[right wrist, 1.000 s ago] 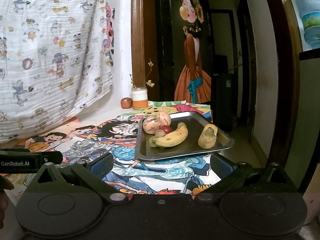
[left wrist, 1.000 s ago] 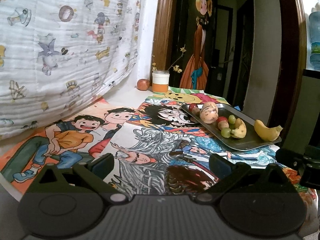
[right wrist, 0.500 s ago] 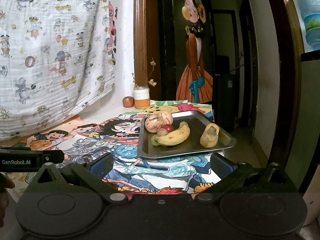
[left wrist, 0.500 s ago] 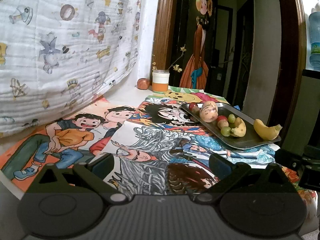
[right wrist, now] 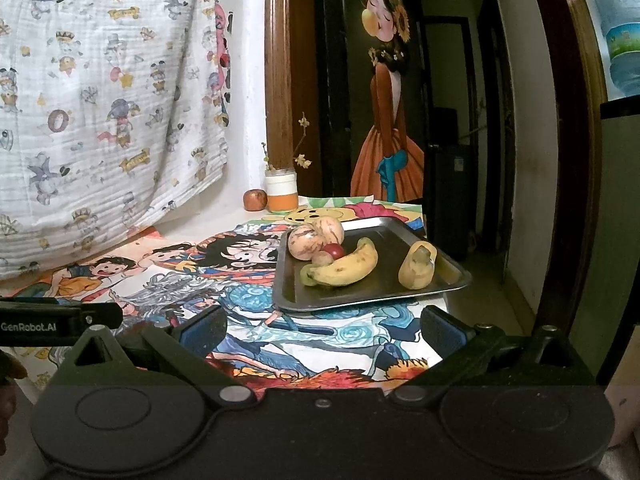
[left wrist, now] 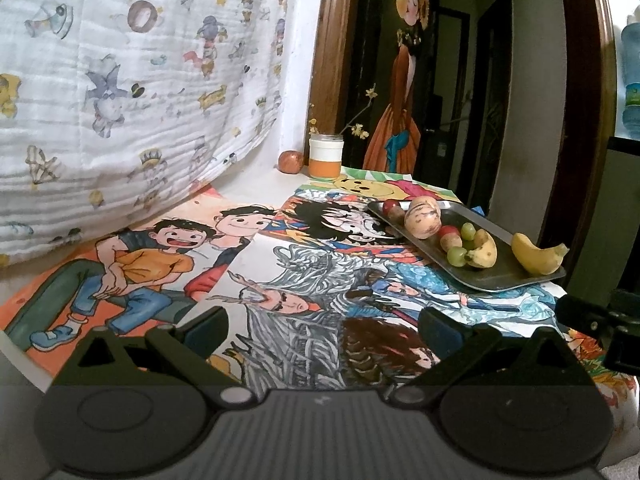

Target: Organize fruits

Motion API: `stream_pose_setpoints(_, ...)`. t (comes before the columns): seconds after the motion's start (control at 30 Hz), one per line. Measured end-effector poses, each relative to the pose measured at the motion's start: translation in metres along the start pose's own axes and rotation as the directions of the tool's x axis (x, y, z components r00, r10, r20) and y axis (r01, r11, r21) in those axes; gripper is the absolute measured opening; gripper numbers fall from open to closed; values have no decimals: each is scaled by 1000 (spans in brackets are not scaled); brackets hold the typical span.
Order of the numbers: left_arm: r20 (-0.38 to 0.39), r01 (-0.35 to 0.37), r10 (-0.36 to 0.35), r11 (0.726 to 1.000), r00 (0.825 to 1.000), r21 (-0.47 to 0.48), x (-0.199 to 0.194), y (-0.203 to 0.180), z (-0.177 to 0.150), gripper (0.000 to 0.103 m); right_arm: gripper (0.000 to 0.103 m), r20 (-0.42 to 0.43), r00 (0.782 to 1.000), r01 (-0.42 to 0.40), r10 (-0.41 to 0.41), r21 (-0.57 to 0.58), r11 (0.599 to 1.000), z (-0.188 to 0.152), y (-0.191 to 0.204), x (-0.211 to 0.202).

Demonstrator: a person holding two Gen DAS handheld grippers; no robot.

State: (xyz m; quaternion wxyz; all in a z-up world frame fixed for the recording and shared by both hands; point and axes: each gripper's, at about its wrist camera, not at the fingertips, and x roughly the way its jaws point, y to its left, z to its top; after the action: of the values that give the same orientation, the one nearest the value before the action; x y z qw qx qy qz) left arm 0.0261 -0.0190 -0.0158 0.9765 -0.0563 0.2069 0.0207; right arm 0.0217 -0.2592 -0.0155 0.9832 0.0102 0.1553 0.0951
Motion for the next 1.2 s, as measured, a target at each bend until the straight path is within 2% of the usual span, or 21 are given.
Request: stream_pose_setpoints(1.2, -6, -8, 8, 1000, 1000, -9, 0, 4, -2, 103, 103, -14, 1000, 5, -5, 3, 1000, -3, -2, 1)
